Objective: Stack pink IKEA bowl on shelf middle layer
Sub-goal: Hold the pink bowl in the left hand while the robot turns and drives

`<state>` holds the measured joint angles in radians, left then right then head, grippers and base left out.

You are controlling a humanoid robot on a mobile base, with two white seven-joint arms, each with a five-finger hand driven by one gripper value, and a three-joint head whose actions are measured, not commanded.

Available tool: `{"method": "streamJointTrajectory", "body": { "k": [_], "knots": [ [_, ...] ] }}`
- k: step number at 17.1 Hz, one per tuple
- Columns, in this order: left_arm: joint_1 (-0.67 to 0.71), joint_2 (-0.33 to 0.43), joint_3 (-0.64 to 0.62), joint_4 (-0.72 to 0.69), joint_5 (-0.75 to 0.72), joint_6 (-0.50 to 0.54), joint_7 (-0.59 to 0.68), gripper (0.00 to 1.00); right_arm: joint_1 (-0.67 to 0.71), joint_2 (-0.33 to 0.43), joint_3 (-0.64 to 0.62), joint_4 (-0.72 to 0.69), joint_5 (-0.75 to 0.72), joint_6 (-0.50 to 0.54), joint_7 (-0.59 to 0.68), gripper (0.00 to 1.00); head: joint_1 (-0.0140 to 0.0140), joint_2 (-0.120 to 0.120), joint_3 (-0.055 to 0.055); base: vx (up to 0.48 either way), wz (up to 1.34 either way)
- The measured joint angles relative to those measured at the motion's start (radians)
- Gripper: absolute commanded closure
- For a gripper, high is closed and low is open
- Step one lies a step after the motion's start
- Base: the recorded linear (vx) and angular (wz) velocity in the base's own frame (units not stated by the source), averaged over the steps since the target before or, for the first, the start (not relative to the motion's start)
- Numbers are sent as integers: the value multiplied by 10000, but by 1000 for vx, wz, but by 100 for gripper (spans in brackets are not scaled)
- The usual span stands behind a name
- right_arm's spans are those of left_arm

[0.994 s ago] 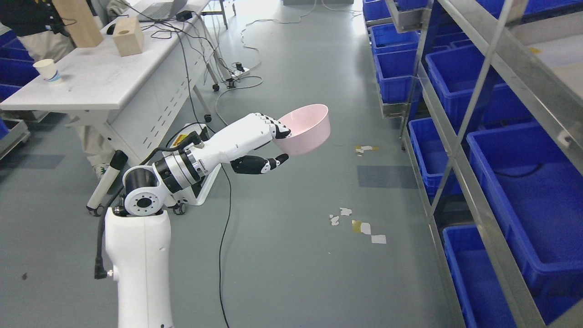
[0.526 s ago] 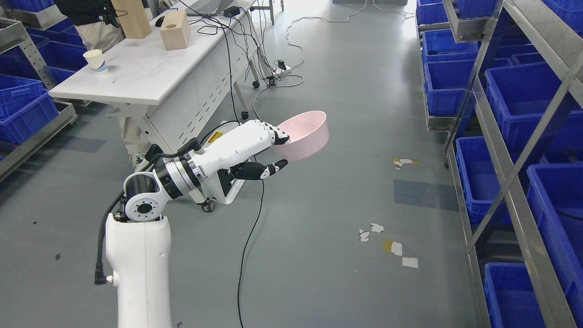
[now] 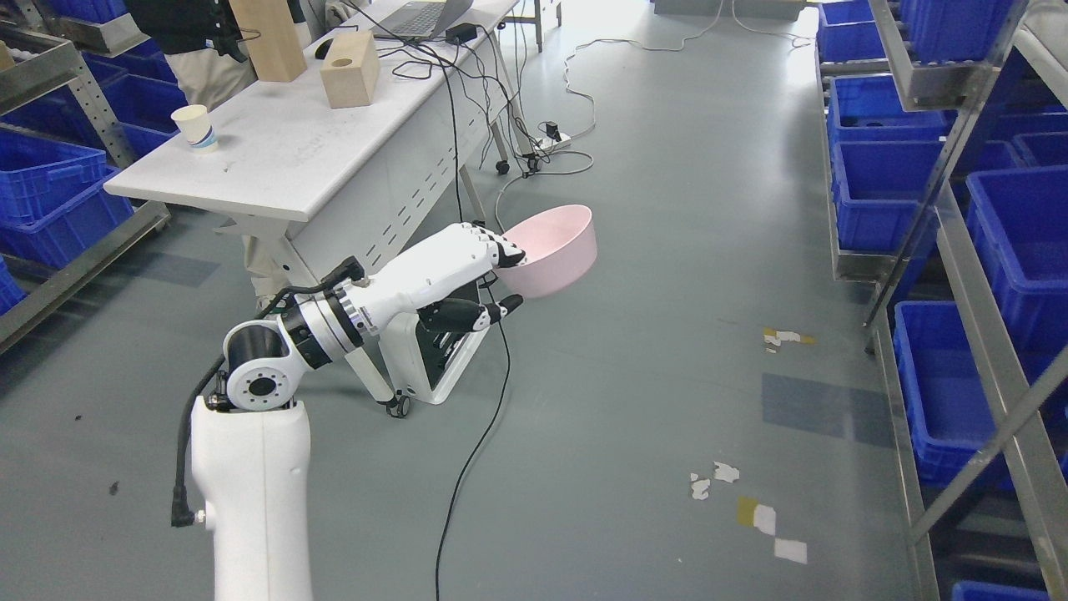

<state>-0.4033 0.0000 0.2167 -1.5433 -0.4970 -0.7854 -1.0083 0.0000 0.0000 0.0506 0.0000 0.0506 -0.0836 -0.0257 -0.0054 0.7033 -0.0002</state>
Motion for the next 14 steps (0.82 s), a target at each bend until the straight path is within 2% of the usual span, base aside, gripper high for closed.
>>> {"method": "streamJointTrajectory", "body": {
  "k": [5, 14],
  "knots": [
    [9, 0, 29, 1, 5, 0, 13, 97, -1, 0, 0, 0, 0, 0, 0, 0, 0, 0, 0, 281, 73],
    [12, 0, 66, 1, 24, -1, 36, 97, 4, 0, 0, 0, 0, 0, 3, 0, 0, 0, 0, 323, -257]
  ]
}}
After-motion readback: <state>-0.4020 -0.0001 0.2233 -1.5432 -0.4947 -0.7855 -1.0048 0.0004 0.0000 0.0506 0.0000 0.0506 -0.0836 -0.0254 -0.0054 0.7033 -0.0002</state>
